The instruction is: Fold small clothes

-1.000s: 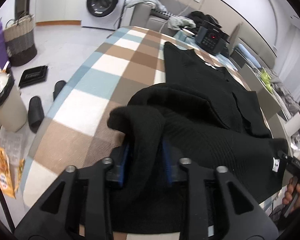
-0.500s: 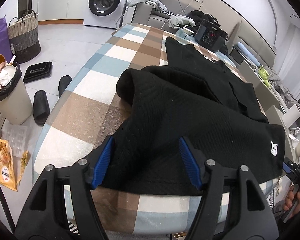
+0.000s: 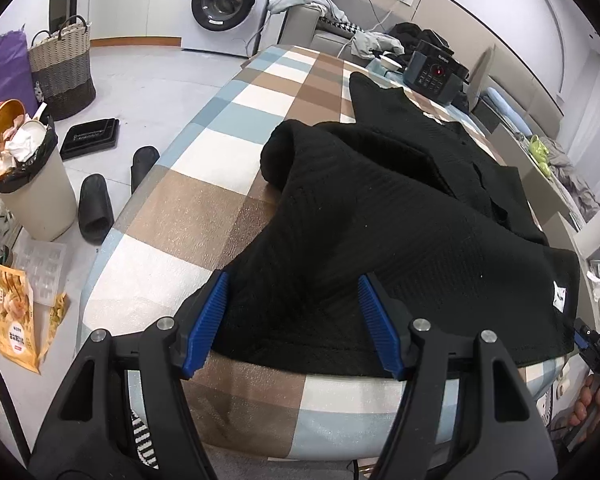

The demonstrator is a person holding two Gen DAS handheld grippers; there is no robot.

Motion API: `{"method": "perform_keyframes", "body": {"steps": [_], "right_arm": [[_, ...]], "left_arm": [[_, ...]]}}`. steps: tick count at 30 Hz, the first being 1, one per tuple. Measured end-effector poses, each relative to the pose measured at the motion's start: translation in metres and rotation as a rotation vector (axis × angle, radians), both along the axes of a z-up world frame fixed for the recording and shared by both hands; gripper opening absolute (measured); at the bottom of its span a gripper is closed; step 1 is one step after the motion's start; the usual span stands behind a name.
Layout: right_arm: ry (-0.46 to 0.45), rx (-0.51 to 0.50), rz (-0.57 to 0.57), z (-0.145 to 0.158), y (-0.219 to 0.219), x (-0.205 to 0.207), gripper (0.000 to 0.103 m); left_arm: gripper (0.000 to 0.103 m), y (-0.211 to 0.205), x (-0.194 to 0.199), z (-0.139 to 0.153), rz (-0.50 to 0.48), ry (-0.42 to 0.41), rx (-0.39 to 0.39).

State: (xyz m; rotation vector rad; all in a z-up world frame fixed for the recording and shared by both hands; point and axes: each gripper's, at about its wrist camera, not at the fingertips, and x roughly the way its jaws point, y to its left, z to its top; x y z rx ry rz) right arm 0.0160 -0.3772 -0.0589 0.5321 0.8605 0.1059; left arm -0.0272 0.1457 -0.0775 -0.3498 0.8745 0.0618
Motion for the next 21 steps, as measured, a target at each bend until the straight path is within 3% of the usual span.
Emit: {"method": "perform_keyframes", "body": {"steps": [4,5,7,16,21], "right_arm": [[-0.01,-0.029,0.013,0.002,0.003,0.002,0.006],[-0.031,-0.024,0.019,0.005,0.003,0.001,0.004],[-0.07,-0.005,0.031,0.013,0.004,-0.003,0.004],[-0.229,0.148,0.002,0.052,-0.007,-0.005,0.003],[-0.274,0.171,-0.039,0.073,-0.013,0.013,0.003]], "left_arm": [[0.027,0.001,0.002,0.0,0.022,0.002,-0.013],[0.013,0.004,0.002,0.0,0.034,0.002,-0.028],[0.004,0.009,0.0,0.003,0.04,-0.02,-0.074],[0.001,0.022,-0.007,0.053,0.065,-0.176,-0.145],[0.001,0.025,0.01,0.08,0.066,-0.229,-0.181]]}}
